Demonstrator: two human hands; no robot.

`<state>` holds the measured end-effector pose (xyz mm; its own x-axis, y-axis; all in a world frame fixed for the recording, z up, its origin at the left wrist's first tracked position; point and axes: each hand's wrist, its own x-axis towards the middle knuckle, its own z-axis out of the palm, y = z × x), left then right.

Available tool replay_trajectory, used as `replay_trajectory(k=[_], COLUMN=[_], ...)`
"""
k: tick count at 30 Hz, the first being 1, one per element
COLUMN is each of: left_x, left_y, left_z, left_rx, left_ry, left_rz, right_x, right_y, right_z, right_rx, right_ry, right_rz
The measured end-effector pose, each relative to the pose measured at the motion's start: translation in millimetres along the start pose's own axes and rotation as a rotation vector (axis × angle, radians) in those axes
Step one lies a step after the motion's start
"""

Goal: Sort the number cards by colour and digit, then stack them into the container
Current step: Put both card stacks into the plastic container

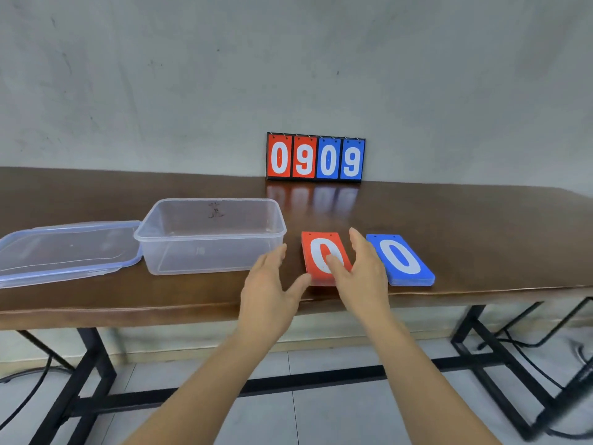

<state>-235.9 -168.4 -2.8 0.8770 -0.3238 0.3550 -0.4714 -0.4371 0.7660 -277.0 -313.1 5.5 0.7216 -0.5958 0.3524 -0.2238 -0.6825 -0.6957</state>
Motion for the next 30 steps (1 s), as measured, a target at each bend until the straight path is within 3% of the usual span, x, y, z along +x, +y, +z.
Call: replay_trajectory(k=[4,11,25,30], left_x=[26.6,48.9,16.5,-0.1], left_y=[19.8,14.4,4.7,5.3], left_z=[28.3,58.5,37.4,29.1], left_rx=[0.047,0.354,0.169,0.111], left_ry=[-0.092,-0.143,-0.153,-0.136], left_rz=[-0.032,-0.158,-0.163,-0.12], right_x=[24.2,41.0,-24.3,-45.9], right_y=[13.5,17.8,9.4,9.4], right_z=[3.0,16.3,17.2,23.6], right_rx=[-0.043,-0.14,-0.132,0.034], right_ry=[-0.102,-0.165,0.002,0.102], right_rz=[0.12,0.242,0.279,0.32])
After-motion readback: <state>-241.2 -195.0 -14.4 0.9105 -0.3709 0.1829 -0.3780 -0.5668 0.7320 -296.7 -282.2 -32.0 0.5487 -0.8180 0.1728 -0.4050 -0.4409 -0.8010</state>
